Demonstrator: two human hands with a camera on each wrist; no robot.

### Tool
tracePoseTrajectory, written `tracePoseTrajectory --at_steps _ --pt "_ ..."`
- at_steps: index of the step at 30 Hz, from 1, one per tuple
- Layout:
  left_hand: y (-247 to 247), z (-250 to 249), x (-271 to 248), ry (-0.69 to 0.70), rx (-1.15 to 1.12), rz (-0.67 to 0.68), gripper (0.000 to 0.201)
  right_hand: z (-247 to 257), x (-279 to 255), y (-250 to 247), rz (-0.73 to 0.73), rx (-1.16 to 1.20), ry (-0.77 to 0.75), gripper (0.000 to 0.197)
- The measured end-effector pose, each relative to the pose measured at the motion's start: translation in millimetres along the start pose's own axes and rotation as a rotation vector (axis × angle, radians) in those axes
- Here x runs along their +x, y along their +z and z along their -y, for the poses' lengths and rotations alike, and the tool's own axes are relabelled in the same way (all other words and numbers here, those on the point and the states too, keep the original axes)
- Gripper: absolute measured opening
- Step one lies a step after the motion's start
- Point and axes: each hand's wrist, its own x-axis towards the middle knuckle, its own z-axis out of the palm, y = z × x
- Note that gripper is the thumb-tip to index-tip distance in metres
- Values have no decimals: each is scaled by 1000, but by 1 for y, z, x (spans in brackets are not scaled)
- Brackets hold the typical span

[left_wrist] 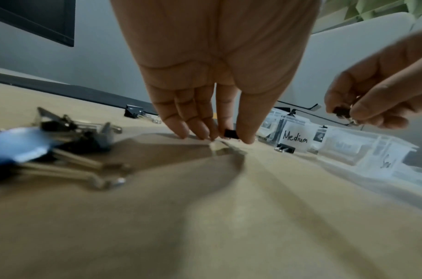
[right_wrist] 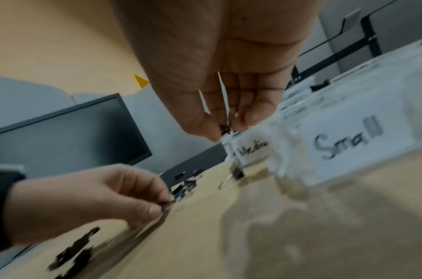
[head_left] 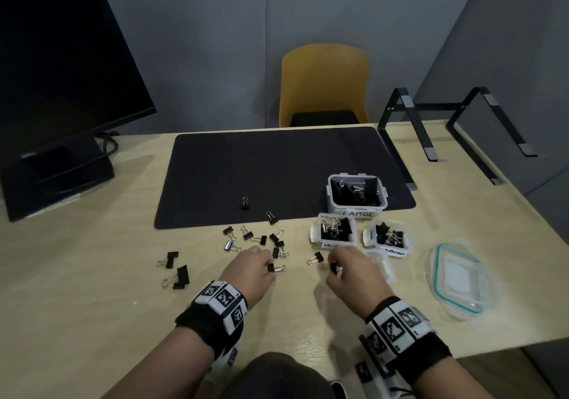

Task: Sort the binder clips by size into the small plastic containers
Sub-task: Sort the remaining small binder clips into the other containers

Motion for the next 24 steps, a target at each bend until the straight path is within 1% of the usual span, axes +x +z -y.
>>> tracePoseTrajectory --at_steps 3,7,9,13,15,19,22,24 --pt "1 -11 -1 -18 -59 1 22 -22 1 -19 -25 -31 82 10" --pt "3 -37 -3 -15 -183 -49 18 -46 3 -29 60 -104 160 17" --pt "3 -53 -4 33 -221 -57 18 -51 5 -30 94 -112 165 22" --pt "10 -87 -2 199 -210 -54 22 -56 8 -33 118 -75 163 30" --pt "19 -100 2 243 -221 -62 25 -60 9 -35 106 -53 153 29" --pt "36 -119 8 264 -246 -66 30 -70 6 -42 41 -18 133 20" --pt "43 -127 10 256 -246 -61 33 -78 4 -44 9 17 135 12" --pt "45 -128 10 239 -246 -47 36 -79 3 -44 11 30 127 11"
